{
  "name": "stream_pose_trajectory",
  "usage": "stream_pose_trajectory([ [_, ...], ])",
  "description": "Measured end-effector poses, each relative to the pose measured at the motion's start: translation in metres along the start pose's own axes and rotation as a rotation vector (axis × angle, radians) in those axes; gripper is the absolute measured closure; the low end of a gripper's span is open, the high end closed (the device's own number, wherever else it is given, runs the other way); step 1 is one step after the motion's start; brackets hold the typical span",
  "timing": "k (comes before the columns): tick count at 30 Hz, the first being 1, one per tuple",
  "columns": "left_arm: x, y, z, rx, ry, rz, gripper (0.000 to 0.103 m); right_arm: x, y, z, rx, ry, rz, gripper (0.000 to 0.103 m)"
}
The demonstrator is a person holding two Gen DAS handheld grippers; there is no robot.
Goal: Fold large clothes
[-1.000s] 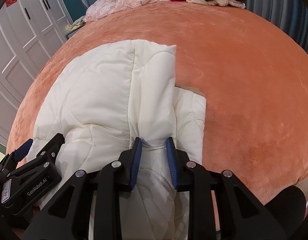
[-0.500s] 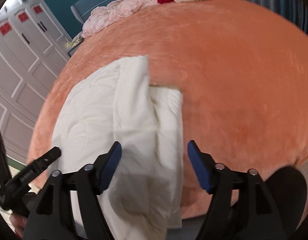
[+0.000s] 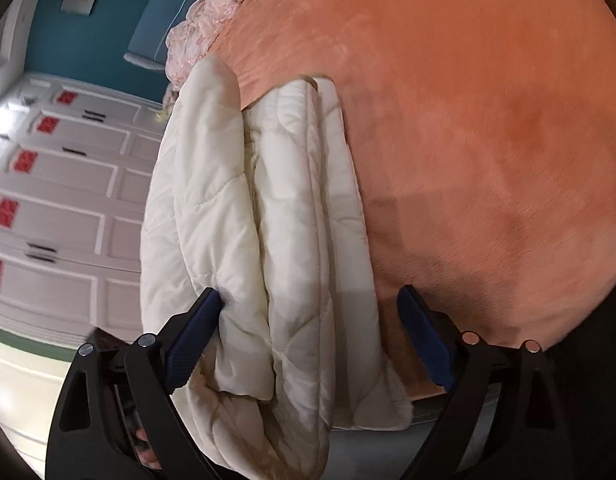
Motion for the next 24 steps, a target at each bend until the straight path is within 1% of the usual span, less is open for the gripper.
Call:
stream_pose_trajectory([
  [4, 0.009, 0.009, -0.004, 0.029, 0.004, -0.022, 0.005, 0.012, 0.001, -0.002, 0.033, -0.013, -0.057, 0.014],
  [6, 0.011, 0.018, -0.006, 0.066, 0.019, -0.059, 0.005, 0.017, 0.001, -0.006, 0.038, -0.015, -0.070, 0.015],
  [7, 0.011, 0.023, -0.008, 0.083, 0.029, -0.076, 0.005, 0.021, -0.002, -0.008, 0.034, -0.018, -0.076, 0.017],
  [10, 0.005, 0.041, -0.004, 0.156, 0.074, -0.135, 0.006, 0.024, -0.013, -0.013, 0.001, -0.011, -0.066, 0.039],
  [11, 0.001, 0.050, -0.001, 0.197, 0.099, -0.157, 0.009, 0.022, -0.021, -0.014, -0.033, 0.003, -0.056, 0.053],
  [12, -0.001, 0.056, 0.000, 0.229, 0.117, -0.175, 0.011, 0.018, -0.026, -0.015, -0.059, 0.012, -0.041, 0.063],
  [14, -0.012, 0.076, 0.005, 0.325, 0.169, -0.219, 0.020, 0.009, -0.040, -0.016, -0.131, 0.037, 0.004, 0.070],
  [16, -0.024, 0.093, 0.007, 0.391, 0.206, -0.235, 0.024, -0.002, -0.057, -0.018, -0.197, 0.072, 0.042, 0.072],
  [19, -0.043, 0.117, 0.008, 0.451, 0.258, -0.240, 0.027, -0.020, -0.081, -0.019, -0.282, 0.124, 0.075, 0.075],
  [20, -0.050, 0.124, 0.007, 0.471, 0.275, -0.244, 0.029, -0.025, -0.088, -0.018, -0.304, 0.138, 0.072, 0.078],
  [22, -0.063, 0.141, 0.006, 0.521, 0.313, -0.250, 0.031, -0.037, -0.107, -0.020, -0.364, 0.170, 0.086, 0.078],
  [24, -0.078, 0.156, 0.004, 0.548, 0.354, -0.245, 0.032, -0.048, -0.124, -0.022, -0.414, 0.197, 0.088, 0.079],
])
Point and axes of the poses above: each gripper's, at about its wrist camera, not at the fingertips, and x roughly the way its jaws point, y to its right, z to its underside, the point moved 4 cm from there along x, roughly the way its jaws point, and after that the axes turned 3 degrees about -z, right-handed, at the moved point
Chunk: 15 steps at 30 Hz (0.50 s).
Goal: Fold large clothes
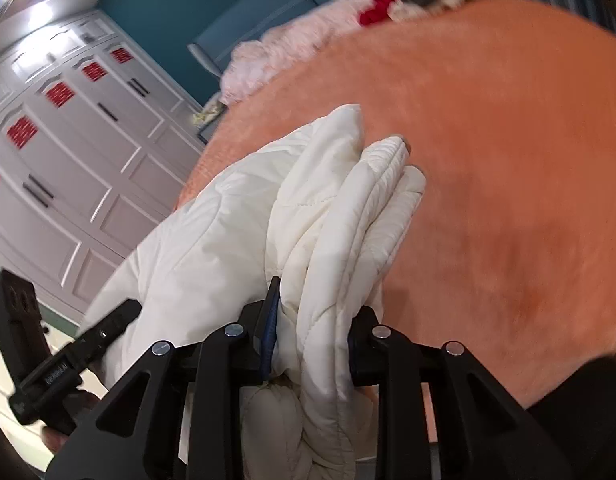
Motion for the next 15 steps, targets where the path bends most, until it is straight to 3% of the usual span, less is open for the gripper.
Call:
stream_pose_trajectory([
  [15, -0.068, 0.018, -0.084, 0.088, 0.248, 0.024, 0.033, -0.046, -0.074, -0.081, -0.194, 0.202, -0.027, 0.079],
])
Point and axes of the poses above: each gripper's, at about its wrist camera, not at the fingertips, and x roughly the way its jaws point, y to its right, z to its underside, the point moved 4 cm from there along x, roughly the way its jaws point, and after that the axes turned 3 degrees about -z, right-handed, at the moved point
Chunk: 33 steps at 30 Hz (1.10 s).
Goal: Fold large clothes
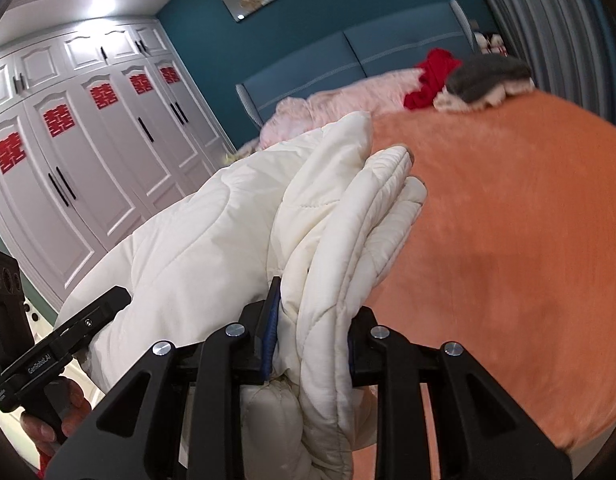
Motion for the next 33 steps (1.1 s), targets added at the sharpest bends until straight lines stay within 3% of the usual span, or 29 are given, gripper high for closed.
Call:
stream_pose_trajectory([
  [10, 0.017, -0.023, -0.042, 0.014, 0.096, 0.012, 0.033, 0.035, -0.015, -0.047, -0.091, 0.048, -0.005, 0.079],
  [19, 0.053, -0.059, -0.063, 0.014, 0.138, 0.017, 0.033, 0.096, -0.024, -0.077, -0.155, 0.052, -0.009, 0.079],
  [26, 0.097, -0.095, -0.060, 0.007, 0.136, 0.014, 0.033, 0.152, -0.018, -0.073, -0.170, 0.021, -0.017, 0.079],
  [33, 0.151, -0.132, -0.032, -0.036, 0.081, 0.026, 0.033, 0.210, 0.001, -0.051, -0.143, -0.049, -0.026, 0.079],
])
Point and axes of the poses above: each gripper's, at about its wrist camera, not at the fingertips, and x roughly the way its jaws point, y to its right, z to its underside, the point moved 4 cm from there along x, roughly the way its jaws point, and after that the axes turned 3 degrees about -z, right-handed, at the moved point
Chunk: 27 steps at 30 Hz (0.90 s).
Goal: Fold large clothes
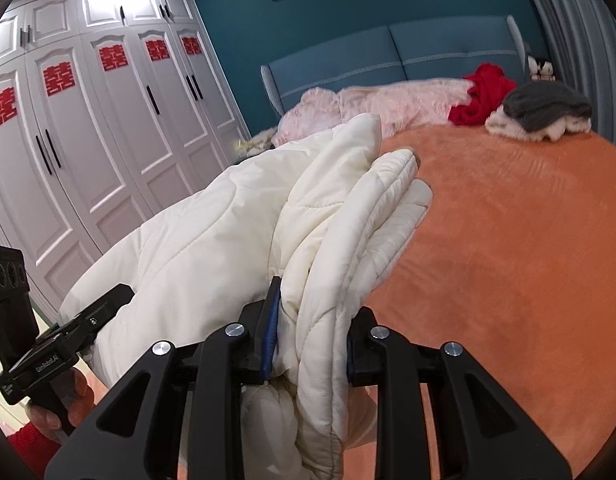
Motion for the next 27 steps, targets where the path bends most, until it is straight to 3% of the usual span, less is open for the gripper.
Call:
stream_pose_trajectory([
  [6, 0.037, -0.029, 0.047, -0.042, -0.062, -0.018, 0.033, 0.044, 0.017, 0.040, 0.023, -0.074, 0.004, 0.079],
  [11, 0.055, -0.052, 0.090, -0.077, -0.140, -0.044, 0.033, 0.073, 0.029, 0.093, 0.073, -0.165, 0.001, 0.078],
  [15, 0.051, -0.059, 0.122, -0.063, -0.164, -0.069, 0.032, 0.074, 0.037, 0.118, 0.128, -0.187, -0.023, 0.071],
  [21, 0.031, -0.077, 0.129, -0.169, -0.246, -0.102, 0.025, 0.046, 0.037, 0.117, 0.156, -0.232, -0.016, 0.057],
  [27, -0.009, -0.073, 0.101, -0.071, -0.223, -0.181, 0.027, -0.006, 0.032, 0.092, 0.114, -0.165, 0.057, 0.052],
])
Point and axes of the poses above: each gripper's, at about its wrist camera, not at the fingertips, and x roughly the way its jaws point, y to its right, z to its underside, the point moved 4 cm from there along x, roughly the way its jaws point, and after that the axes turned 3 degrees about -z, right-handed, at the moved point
